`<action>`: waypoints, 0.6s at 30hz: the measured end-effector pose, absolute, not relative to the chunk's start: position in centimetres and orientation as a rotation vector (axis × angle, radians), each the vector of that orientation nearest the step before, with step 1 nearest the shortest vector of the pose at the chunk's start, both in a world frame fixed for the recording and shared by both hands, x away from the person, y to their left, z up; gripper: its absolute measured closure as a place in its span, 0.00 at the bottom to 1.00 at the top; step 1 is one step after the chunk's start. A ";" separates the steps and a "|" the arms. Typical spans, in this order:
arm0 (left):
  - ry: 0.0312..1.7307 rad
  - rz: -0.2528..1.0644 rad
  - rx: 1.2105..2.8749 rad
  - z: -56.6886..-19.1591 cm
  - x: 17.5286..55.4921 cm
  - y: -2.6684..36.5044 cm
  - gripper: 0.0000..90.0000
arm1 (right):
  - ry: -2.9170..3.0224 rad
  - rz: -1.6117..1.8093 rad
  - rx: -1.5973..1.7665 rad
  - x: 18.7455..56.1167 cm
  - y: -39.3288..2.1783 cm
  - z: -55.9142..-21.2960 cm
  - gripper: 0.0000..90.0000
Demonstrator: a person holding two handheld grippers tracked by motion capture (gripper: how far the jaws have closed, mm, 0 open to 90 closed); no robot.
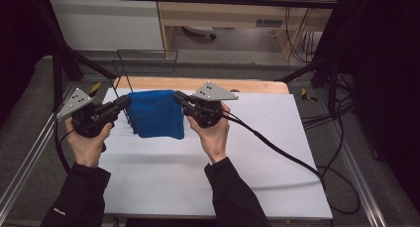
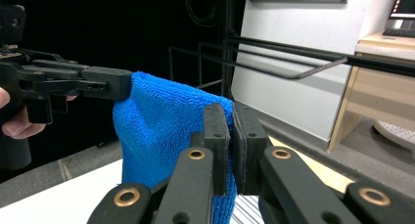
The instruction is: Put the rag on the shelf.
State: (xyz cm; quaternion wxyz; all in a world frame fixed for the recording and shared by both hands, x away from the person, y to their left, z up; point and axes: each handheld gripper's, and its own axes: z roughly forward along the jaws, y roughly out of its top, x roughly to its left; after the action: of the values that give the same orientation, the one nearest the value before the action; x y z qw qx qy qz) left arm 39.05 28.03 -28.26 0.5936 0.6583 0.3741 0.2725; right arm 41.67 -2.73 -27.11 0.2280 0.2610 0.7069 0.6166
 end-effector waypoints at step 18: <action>0.843 0.680 1.450 -25.8 40.0 28.5 0.94 | 1.861 1.682 0.677 42.6 -1.7 -24.2 0.96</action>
State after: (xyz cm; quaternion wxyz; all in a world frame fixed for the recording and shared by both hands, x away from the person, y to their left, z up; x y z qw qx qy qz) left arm 40.04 28.51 -25.82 0.6177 0.6299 0.3663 0.2956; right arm 42.57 -1.70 -24.18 0.2684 0.2510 0.6900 0.6236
